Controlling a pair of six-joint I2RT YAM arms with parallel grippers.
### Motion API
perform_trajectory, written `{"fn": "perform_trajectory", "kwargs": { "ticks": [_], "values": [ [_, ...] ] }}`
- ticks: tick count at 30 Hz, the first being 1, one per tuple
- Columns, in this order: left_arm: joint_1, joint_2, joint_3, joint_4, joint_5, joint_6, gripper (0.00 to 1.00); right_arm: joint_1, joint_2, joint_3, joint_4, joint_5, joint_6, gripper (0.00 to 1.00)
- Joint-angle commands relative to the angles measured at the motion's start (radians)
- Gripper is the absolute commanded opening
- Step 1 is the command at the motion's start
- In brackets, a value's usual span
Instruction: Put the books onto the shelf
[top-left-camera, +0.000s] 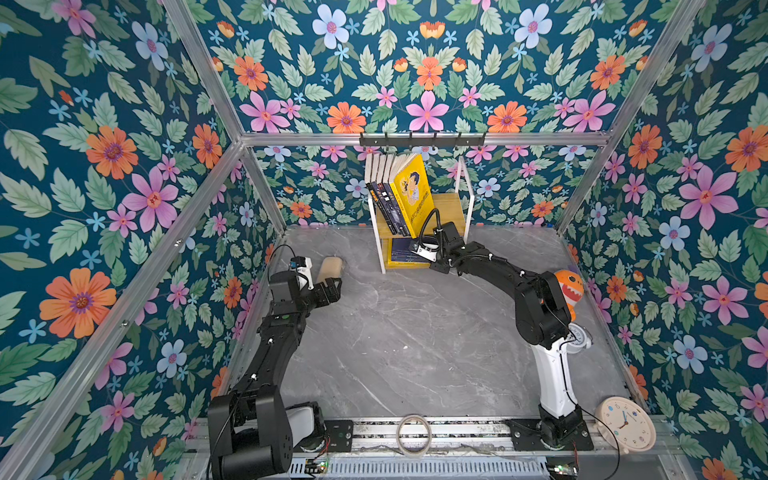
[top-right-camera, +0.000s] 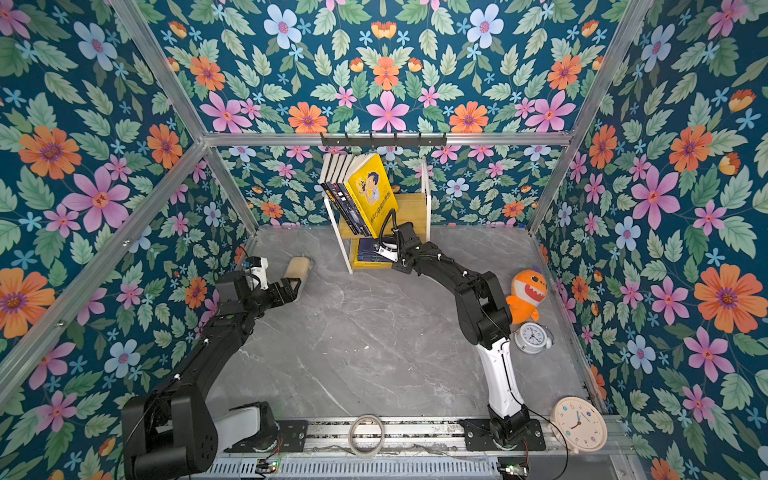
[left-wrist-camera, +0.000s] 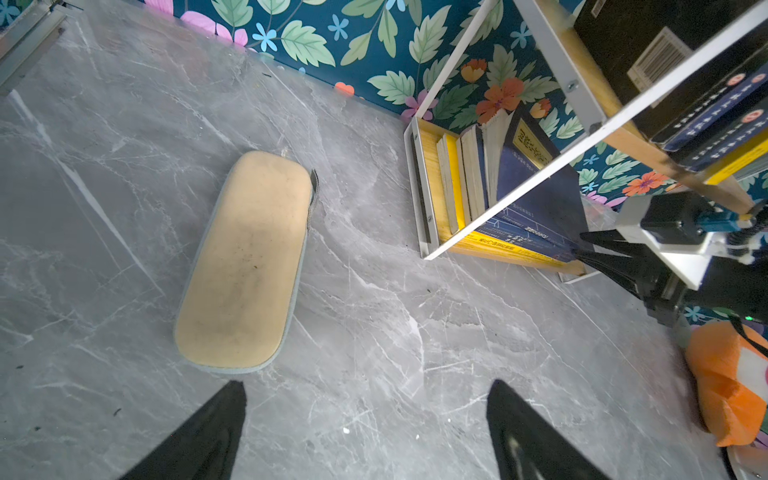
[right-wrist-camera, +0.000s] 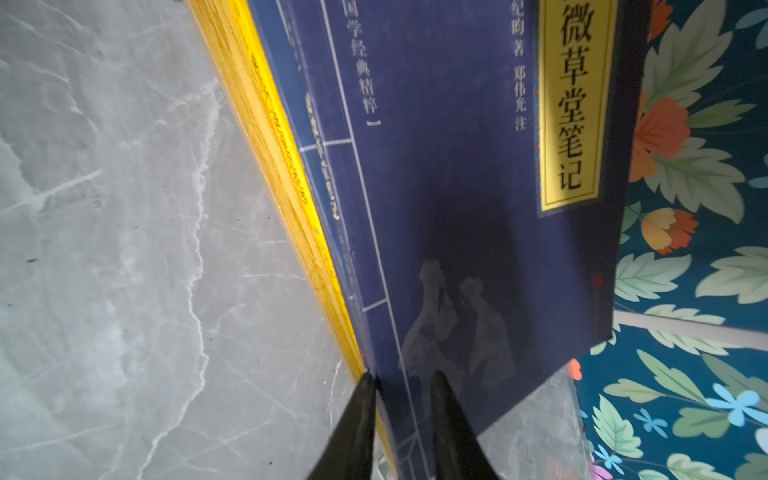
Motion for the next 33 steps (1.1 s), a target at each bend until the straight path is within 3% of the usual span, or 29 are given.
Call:
{"fn": "perform_trajectory", "kwargs": {
  "ticks": [1, 8, 13, 21, 29, 33],
  "values": [
    [0.003, -0.002, 0.002, 0.004, 0.003, 0.003, 0.92, -0.004, -0.001, 0.004, 0.018, 0.006, -0.009, 0.23],
    [0.006, -0.005, 0.001, 0.005, 0.005, 0.000, 0.92, -0.008, -0.005, 0.003, 0.014, -0.007, -0.013, 0.21],
    [0.010, -0.005, 0.002, 0.002, -0.001, 0.004, 0.92, -0.001, -0.083, -0.051, 0.013, -0.120, 0.043, 0.27],
    [0.013, 0.006, 0.001, 0.010, 0.005, -0.005, 0.92, 0.062, -0.188, -0.280, 0.322, -0.288, 0.128, 0.56],
    [0.015, 0.000, -0.003, 0.012, 0.007, -0.005, 0.92, 0.095, -0.045, -0.210, 0.477, -0.271, 0.078, 0.70],
    [0.021, -0.001, -0.003, 0.009, -0.004, 0.005, 0.92, 0.094, 0.019, -0.108, 0.439, -0.276, 0.068, 0.73]
  ]
}}
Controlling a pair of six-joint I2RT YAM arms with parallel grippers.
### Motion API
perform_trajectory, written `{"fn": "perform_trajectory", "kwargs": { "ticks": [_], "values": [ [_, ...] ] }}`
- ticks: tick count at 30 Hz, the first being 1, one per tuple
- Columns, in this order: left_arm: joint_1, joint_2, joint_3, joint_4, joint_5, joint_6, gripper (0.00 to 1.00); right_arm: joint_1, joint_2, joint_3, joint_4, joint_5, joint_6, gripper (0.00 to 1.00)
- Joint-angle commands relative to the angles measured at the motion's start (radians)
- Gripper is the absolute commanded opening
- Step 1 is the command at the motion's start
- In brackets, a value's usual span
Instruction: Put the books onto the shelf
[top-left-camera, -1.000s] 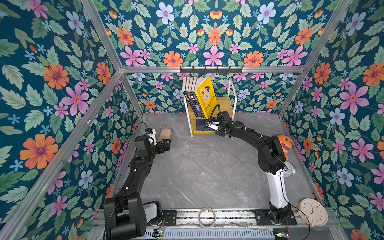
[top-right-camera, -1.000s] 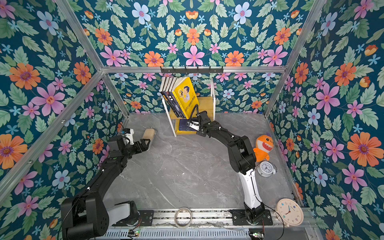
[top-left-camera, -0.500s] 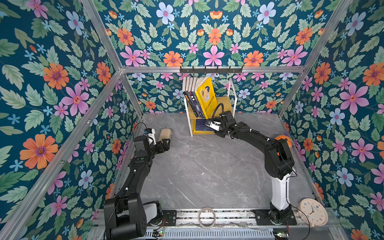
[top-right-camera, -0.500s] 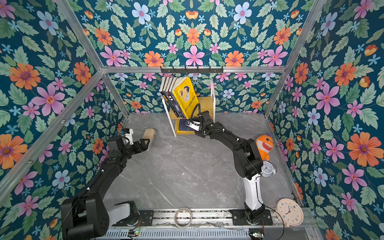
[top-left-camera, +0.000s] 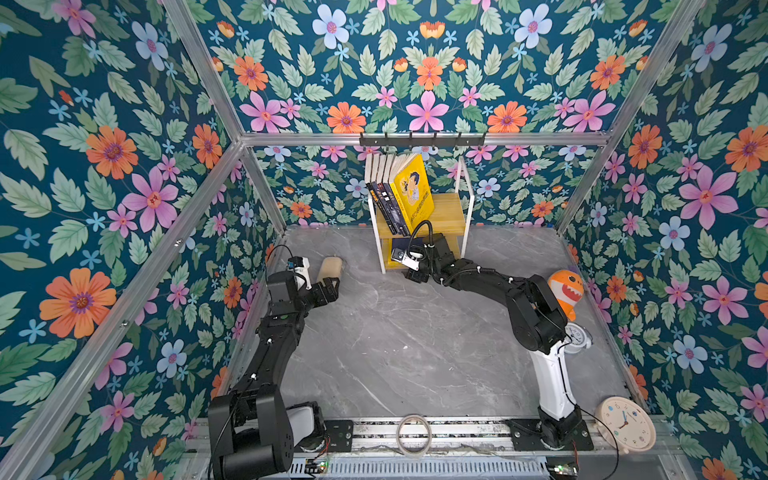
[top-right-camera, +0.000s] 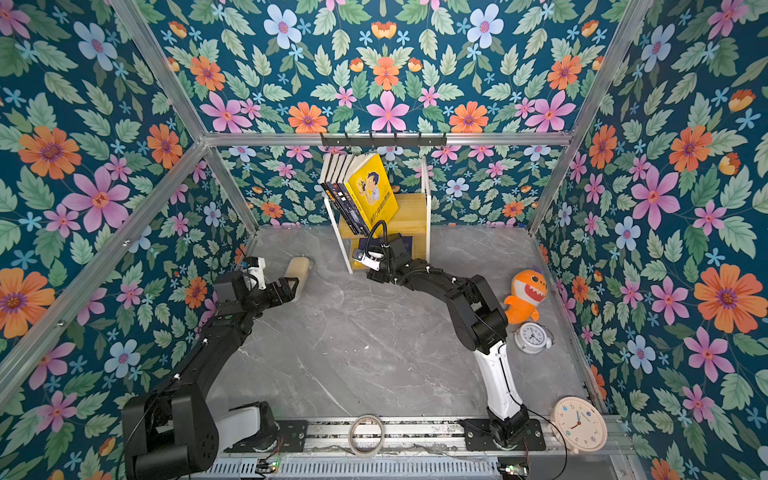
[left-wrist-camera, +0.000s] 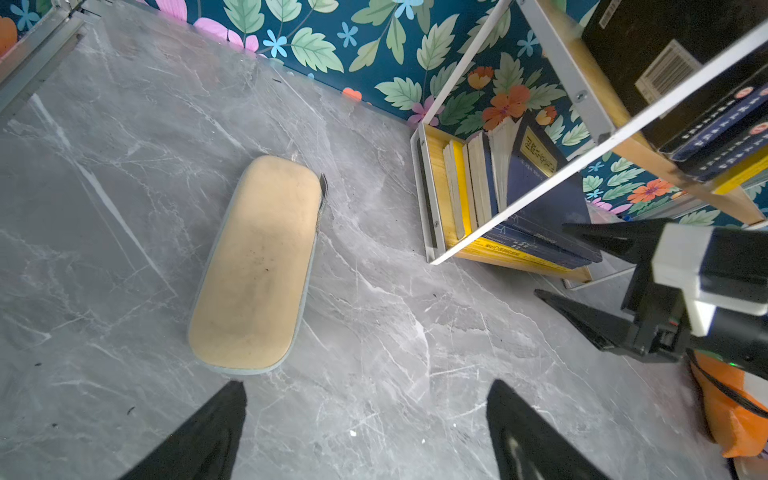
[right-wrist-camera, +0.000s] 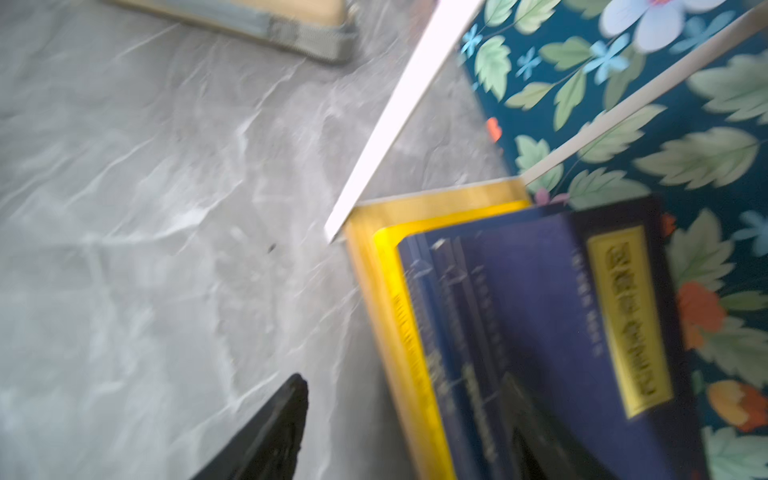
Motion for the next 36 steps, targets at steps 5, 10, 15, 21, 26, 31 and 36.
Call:
{"fn": "perform_trajectory", "kwargs": {
  "ticks": [5, 10, 15, 21, 26, 31, 36],
  "values": [
    [0.002, -0.003, -0.003, 0.008, 0.011, -0.001, 0.92, -0.006, 0.106, 0.162, -0.028, -0.038, -0.026, 0.72],
    [0.000, -0.007, -0.004, 0.007, 0.012, -0.002, 0.92, -0.010, 0.145, 0.210, -0.101, -0.093, 0.001, 0.66],
    [-0.002, -0.004, -0.006, 0.007, 0.001, 0.006, 0.92, -0.010, 0.146, 0.211, -0.163, -0.151, 0.003, 0.54],
    [-0.001, -0.001, -0.006, 0.008, 0.000, 0.004, 0.92, -0.011, 0.146, 0.212, -0.206, -0.186, -0.001, 0.39],
    [0.002, -0.003, -0.004, 0.005, 0.002, 0.004, 0.92, -0.011, 0.129, 0.216, -0.230, -0.205, -0.007, 0.37],
    [0.004, -0.010, -0.002, 0.004, 0.008, 0.005, 0.92, -0.010, 0.012, 0.140, -0.155, -0.202, 0.091, 0.38],
    [0.003, -0.008, -0.007, 0.013, 0.021, 0.011, 0.93, -0.017, -0.165, -0.086, 0.007, -0.129, 0.264, 0.40]
  ]
}}
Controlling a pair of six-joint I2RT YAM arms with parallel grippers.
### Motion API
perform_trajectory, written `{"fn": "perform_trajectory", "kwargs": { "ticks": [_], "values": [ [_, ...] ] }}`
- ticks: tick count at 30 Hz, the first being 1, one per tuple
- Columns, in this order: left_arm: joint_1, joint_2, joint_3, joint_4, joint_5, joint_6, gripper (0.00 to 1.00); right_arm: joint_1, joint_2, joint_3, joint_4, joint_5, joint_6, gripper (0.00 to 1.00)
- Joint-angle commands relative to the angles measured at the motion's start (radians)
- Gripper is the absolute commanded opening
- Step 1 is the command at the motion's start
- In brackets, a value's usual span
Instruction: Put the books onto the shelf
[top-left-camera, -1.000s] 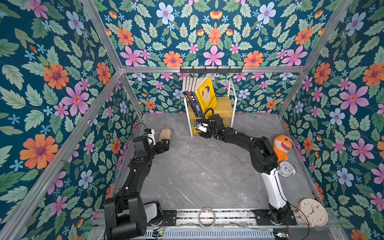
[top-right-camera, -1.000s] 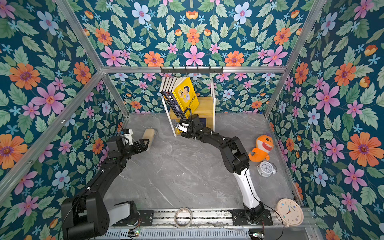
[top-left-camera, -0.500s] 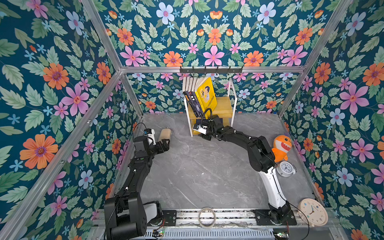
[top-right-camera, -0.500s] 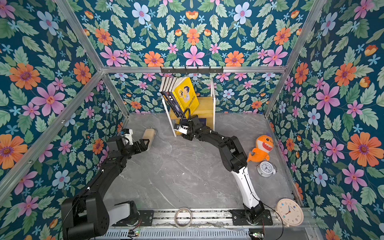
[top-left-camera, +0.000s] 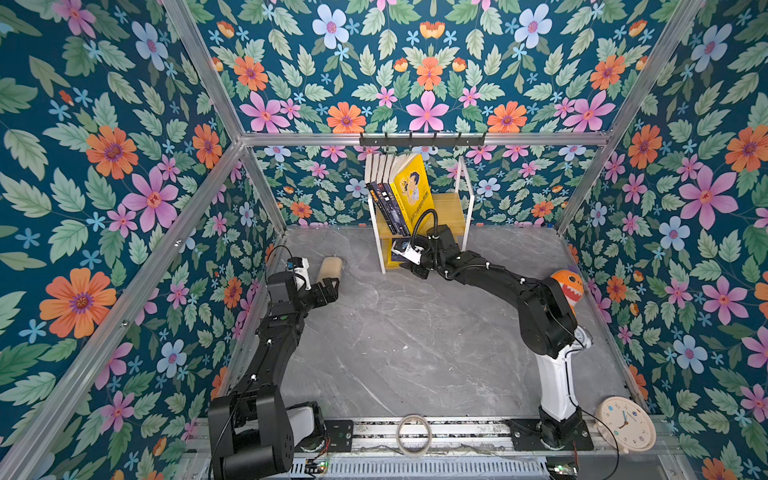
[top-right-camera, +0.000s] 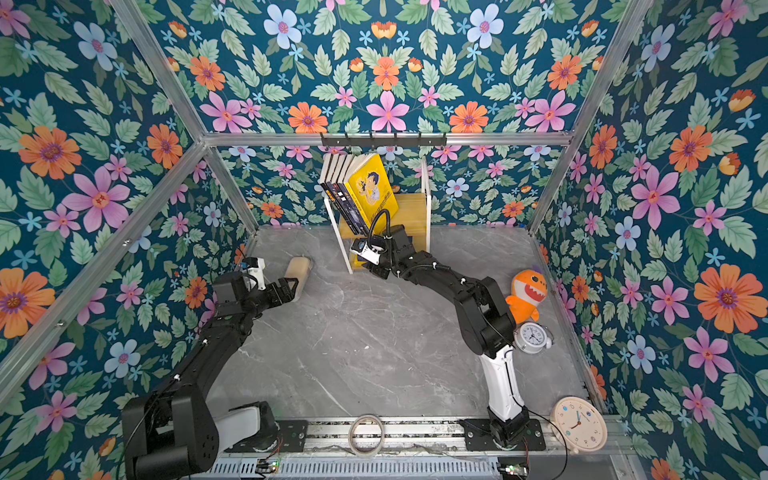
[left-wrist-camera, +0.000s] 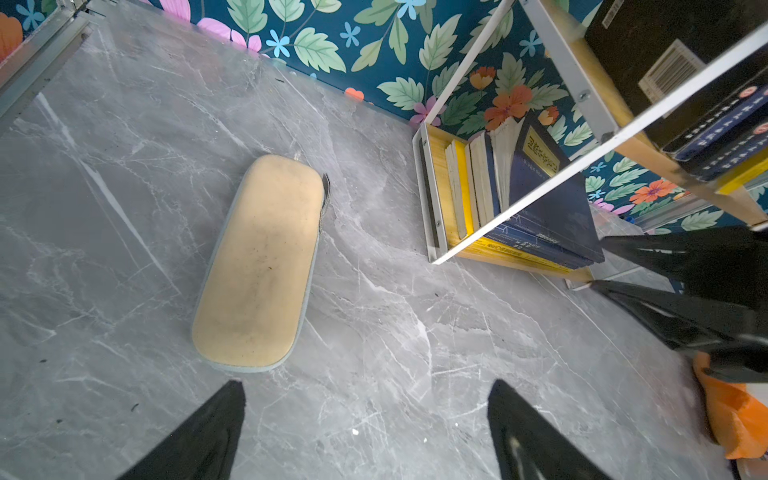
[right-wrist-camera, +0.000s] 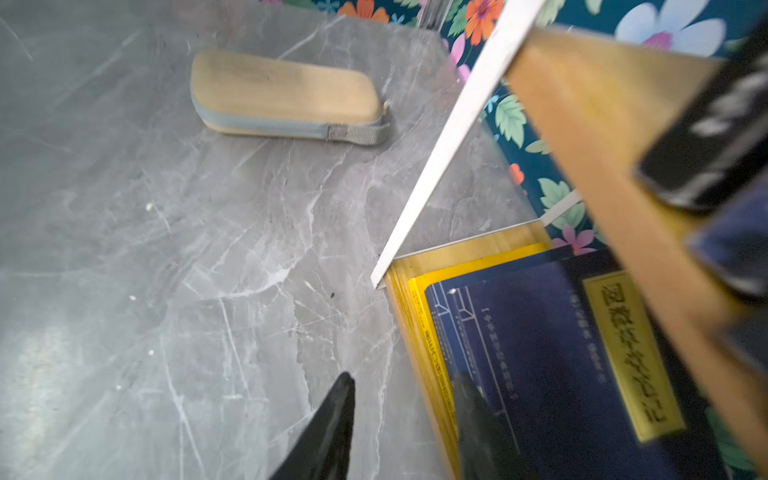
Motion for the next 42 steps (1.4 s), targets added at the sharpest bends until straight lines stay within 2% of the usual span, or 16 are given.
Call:
{"fn": "perform_trajectory", "kwargs": {
  "ticks": [1, 3, 8, 12, 16, 18, 25, 30, 36, 39, 42],
  "values": [
    [0.000, -0.004, -0.003, 0.019, 0.038, 0.011, 0.95, -0.006, -0.090, -0.112, 0.111, 0.073, 0.168, 0.41],
    [0.000, 0.000, 0.000, 0.030, 0.068, 0.025, 0.99, -0.022, -0.160, -0.190, 0.122, 0.096, 0.248, 0.41],
    [-0.008, 0.012, 0.017, 0.055, 0.161, 0.029, 1.00, -0.124, -0.326, -0.336, 0.103, 0.076, 0.534, 0.35],
    [-0.013, 0.045, 0.055, 0.061, 0.234, 0.025, 1.00, -0.230, -0.439, -0.391, 0.029, 0.057, 0.707, 0.19],
    [-0.023, 0.124, 0.162, 0.026, 0.259, 0.013, 0.97, -0.332, -0.446, -0.355, -0.069, 0.021, 0.811, 0.00],
    [-0.025, 0.197, 0.241, 0.002, 0.282, 0.002, 0.93, -0.382, -0.422, -0.306, -0.123, -0.008, 0.863, 0.00],
    [-0.064, 0.469, 0.498, -0.028, 0.378, -0.019, 0.87, -0.510, -0.193, -0.057, -0.228, -0.133, 1.073, 0.00],
    [-0.091, 0.708, 0.714, -0.040, 0.470, -0.051, 0.84, -0.543, 0.091, 0.299, -0.402, -0.268, 1.174, 0.00],
    [-0.154, 0.951, 1.003, -0.106, 0.541, -0.021, 0.83, -0.545, 0.399, 0.693, -0.591, -0.434, 1.212, 0.00],
    [-0.189, 1.029, 1.098, -0.142, 0.566, 0.002, 0.83, -0.539, 0.465, 0.761, -0.598, -0.501, 1.236, 0.00],
    [-0.213, 1.078, 1.151, -0.110, 0.593, -0.036, 0.81, -0.528, 0.477, 0.752, -0.567, -0.557, 1.250, 0.00]
  ]
}}
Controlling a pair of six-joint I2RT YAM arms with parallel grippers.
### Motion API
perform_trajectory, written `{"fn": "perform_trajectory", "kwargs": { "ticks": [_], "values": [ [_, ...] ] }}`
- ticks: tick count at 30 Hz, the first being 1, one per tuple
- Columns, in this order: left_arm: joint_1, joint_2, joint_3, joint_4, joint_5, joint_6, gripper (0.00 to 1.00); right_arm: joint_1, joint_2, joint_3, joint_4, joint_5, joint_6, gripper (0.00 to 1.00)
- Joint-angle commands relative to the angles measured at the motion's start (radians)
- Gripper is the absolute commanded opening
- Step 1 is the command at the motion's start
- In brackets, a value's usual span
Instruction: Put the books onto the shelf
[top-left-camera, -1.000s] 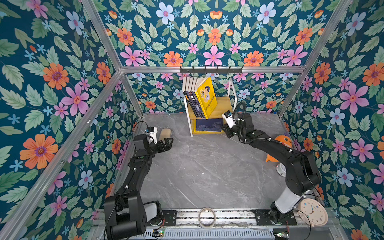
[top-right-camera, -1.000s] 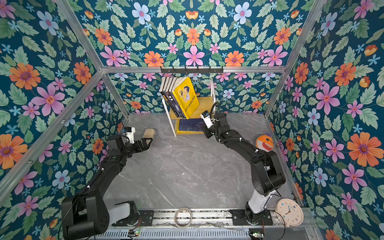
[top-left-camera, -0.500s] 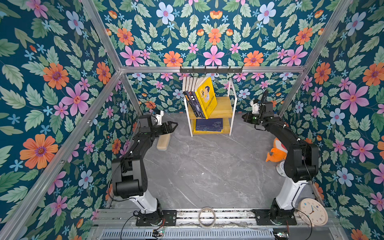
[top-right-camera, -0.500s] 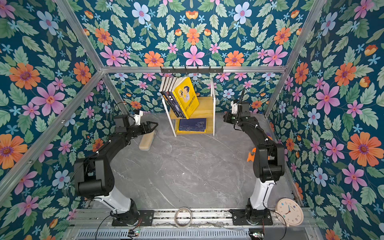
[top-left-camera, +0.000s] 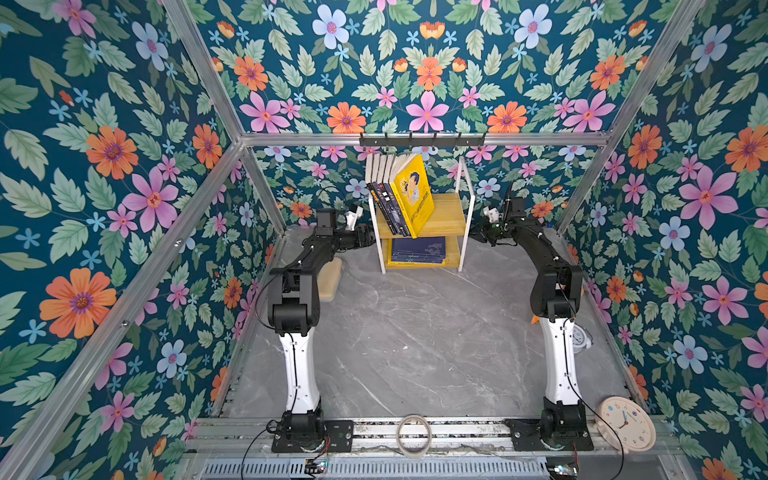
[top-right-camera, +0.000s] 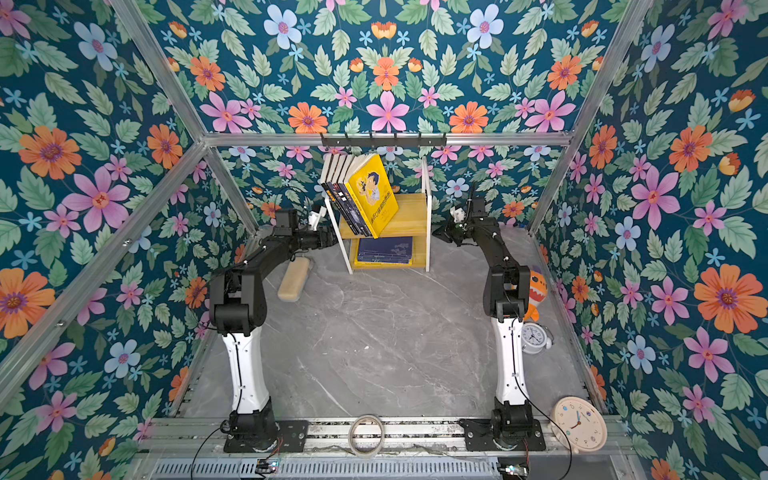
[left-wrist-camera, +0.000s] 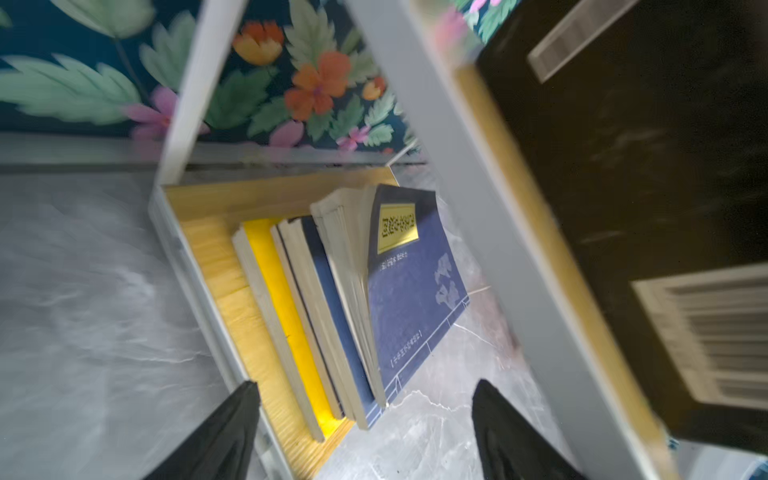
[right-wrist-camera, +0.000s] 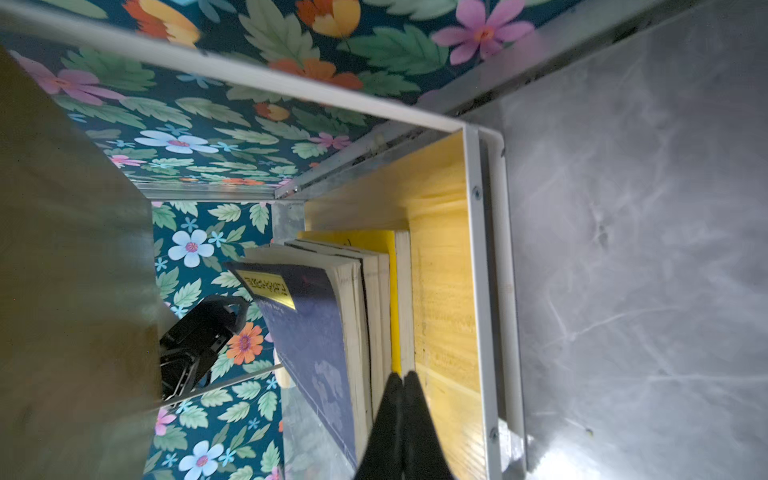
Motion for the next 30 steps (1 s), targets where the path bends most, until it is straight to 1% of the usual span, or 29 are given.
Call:
{"fn": "perform_trajectory", "kwargs": {
  "ticks": [1, 5, 12, 14, 19, 22, 30],
  "values": [
    [-0.017, 0.038, 0.055, 0.012, 0.062, -0.019, 0.81, 0.013, 0.013, 0.014, -0.015, -0.122, 0.040, 0.00],
    [-0.039, 0.086, 0.107, -0.018, 0.043, -0.007, 0.80, 0.020, 0.048, 0.051, -0.046, -0.150, 0.035, 0.00],
    [-0.063, 0.134, 0.136, -0.020, 0.038, -0.028, 0.79, 0.050, 0.110, 0.109, -0.094, -0.199, 0.006, 0.00],
    [-0.065, 0.138, 0.140, -0.019, 0.039, -0.034, 0.77, 0.057, 0.115, 0.108, -0.085, -0.211, 0.006, 0.00],
    [-0.064, 0.145, 0.140, 0.003, 0.053, -0.066, 0.67, 0.070, 0.134, 0.132, -0.074, -0.241, 0.011, 0.00],
    [-0.066, 0.146, 0.136, 0.017, 0.058, -0.081, 0.64, 0.074, 0.133, 0.133, -0.065, -0.251, 0.010, 0.00],
    [-0.066, 0.149, 0.134, 0.029, 0.056, -0.104, 0.63, 0.083, 0.151, 0.155, -0.070, -0.265, 0.017, 0.00]
  ]
}}
